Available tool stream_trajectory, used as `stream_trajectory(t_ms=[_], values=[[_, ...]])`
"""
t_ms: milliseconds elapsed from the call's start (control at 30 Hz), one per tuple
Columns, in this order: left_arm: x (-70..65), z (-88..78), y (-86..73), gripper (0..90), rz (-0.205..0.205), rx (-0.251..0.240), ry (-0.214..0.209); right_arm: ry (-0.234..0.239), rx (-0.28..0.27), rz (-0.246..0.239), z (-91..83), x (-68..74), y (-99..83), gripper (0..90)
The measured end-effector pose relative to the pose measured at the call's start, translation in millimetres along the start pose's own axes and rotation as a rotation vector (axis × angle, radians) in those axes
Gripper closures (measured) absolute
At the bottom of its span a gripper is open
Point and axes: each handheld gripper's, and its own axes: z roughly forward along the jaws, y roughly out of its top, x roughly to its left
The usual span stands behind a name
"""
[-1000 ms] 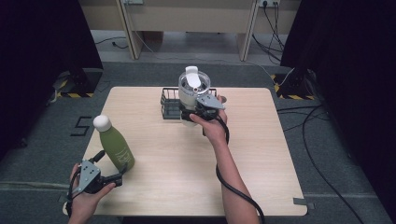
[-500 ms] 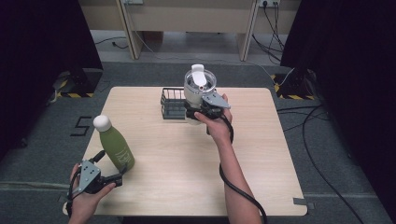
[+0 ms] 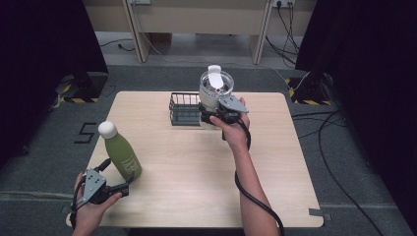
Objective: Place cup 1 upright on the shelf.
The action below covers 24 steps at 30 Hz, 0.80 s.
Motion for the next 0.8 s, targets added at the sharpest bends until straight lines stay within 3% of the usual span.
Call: stream_trajectory(t_ms=[800], values=[[-0.1,0.2,-0.6,5.9,-0.003,-0.001,-0.001,-0.042,-0.004,0.018,-3.3,-12.6,6.9,9.6]])
